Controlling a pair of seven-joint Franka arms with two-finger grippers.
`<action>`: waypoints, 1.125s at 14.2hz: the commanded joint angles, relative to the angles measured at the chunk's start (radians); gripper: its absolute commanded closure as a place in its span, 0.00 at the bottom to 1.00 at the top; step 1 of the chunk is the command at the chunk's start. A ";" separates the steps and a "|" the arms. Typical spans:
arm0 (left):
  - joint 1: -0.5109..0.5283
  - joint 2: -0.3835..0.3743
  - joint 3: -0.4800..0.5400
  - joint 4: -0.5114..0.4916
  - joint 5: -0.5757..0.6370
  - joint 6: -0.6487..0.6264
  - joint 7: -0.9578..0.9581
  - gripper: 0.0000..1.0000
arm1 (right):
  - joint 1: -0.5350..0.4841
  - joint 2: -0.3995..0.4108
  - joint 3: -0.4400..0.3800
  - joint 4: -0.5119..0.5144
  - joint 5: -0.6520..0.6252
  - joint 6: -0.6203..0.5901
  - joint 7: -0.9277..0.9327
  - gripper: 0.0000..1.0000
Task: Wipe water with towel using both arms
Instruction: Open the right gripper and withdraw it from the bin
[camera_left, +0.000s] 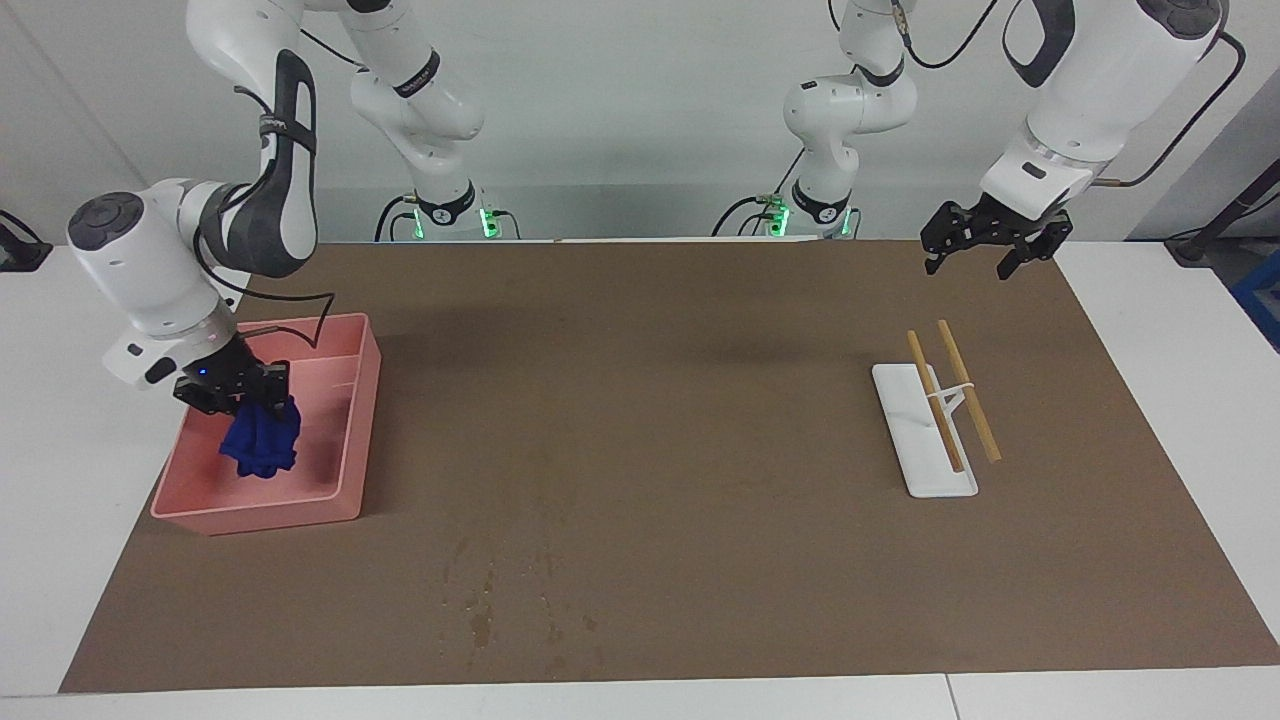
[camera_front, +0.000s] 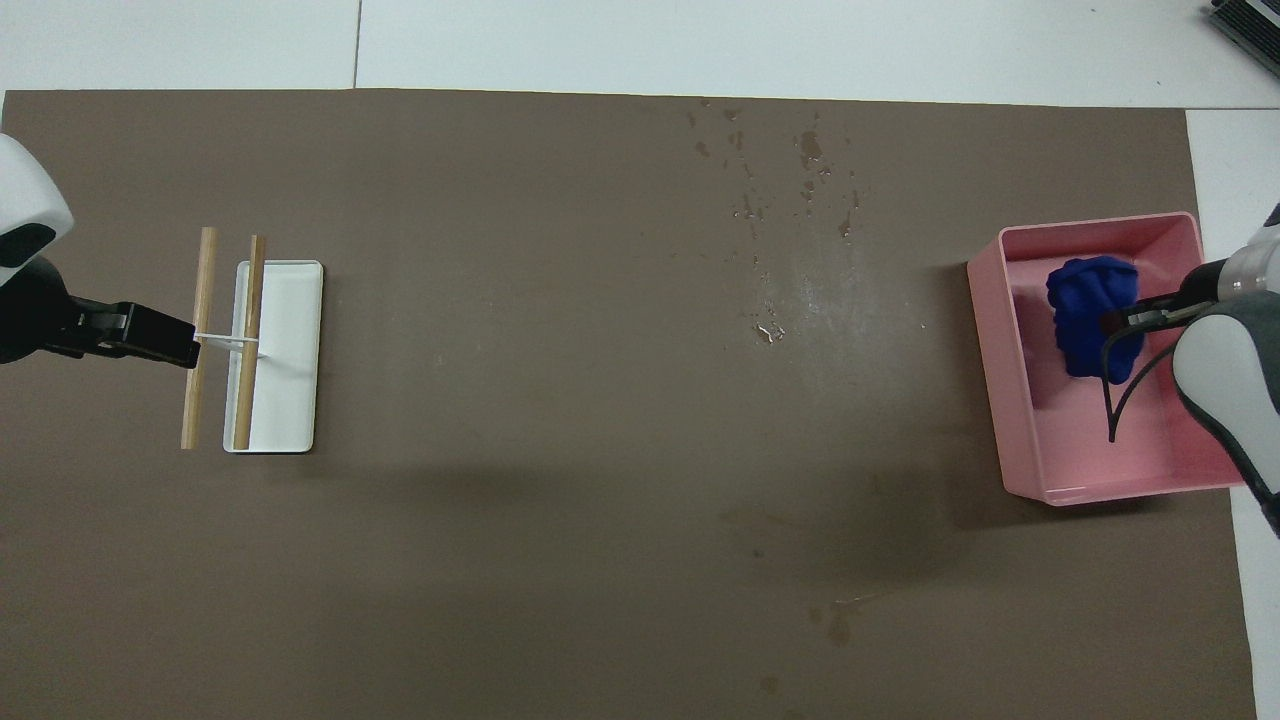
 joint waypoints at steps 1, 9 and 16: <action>-0.009 -0.022 0.014 -0.022 -0.012 0.011 0.014 0.00 | -0.008 -0.028 0.015 0.029 -0.023 -0.042 -0.020 0.00; -0.011 -0.022 0.014 -0.022 -0.012 0.009 0.014 0.00 | 0.017 -0.058 0.037 0.360 -0.018 -0.416 0.047 0.00; -0.011 -0.022 0.014 -0.022 -0.012 0.011 0.014 0.00 | 0.017 -0.226 0.130 0.357 0.017 -0.591 0.178 0.00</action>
